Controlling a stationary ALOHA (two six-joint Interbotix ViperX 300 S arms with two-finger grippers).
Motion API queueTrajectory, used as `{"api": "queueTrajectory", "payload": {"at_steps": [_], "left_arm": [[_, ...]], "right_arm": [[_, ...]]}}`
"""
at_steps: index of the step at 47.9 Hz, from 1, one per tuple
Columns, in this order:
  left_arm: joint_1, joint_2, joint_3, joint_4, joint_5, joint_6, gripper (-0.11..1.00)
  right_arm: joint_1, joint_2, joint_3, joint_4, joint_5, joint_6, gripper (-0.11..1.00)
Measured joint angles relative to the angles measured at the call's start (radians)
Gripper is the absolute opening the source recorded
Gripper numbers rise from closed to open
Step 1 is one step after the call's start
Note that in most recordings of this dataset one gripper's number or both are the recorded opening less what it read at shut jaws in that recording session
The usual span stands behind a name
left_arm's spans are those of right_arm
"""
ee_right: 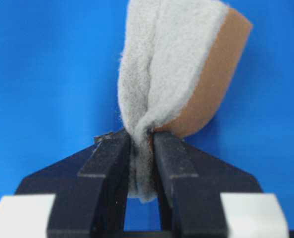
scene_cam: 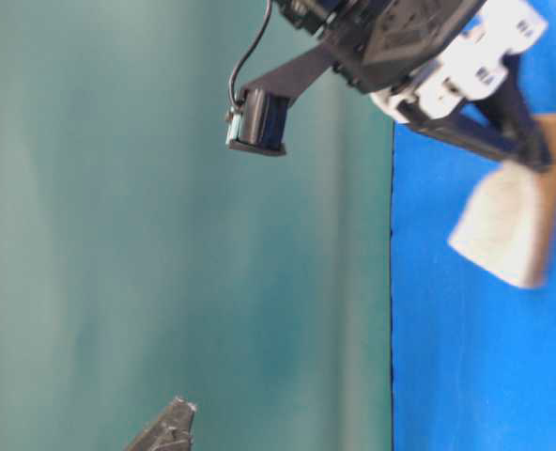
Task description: Hand over the sponge with the left arm and wipe it with the right arm.
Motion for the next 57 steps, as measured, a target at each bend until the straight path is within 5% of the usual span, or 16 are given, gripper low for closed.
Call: {"api": "queueTrajectory", "payload": {"at_steps": [11,21,30,46,57], "left_arm": [[0.002,0.0,0.0,0.0,0.0,0.0,0.88],[0.002,0.0,0.0,0.0,0.0,0.0,0.88],[0.002,0.0,0.0,0.0,0.0,-0.002,0.88],[0.002,0.0,0.0,-0.002,-0.002,-0.002,0.88],[0.002,0.0,0.0,0.0,0.0,-0.003,0.88]], "right_arm": [[0.173,0.003,-0.021,0.026,0.008,0.038,0.21],[0.193,0.003,-0.028,0.028,0.023,0.044,0.21],[0.129,0.003,-0.025,0.015,0.032,0.026,0.21],[-0.098,0.003,-0.009,-0.098,0.025,0.002,0.21],[-0.141,0.002,-0.003,-0.135,0.014,0.0,0.21]]}}
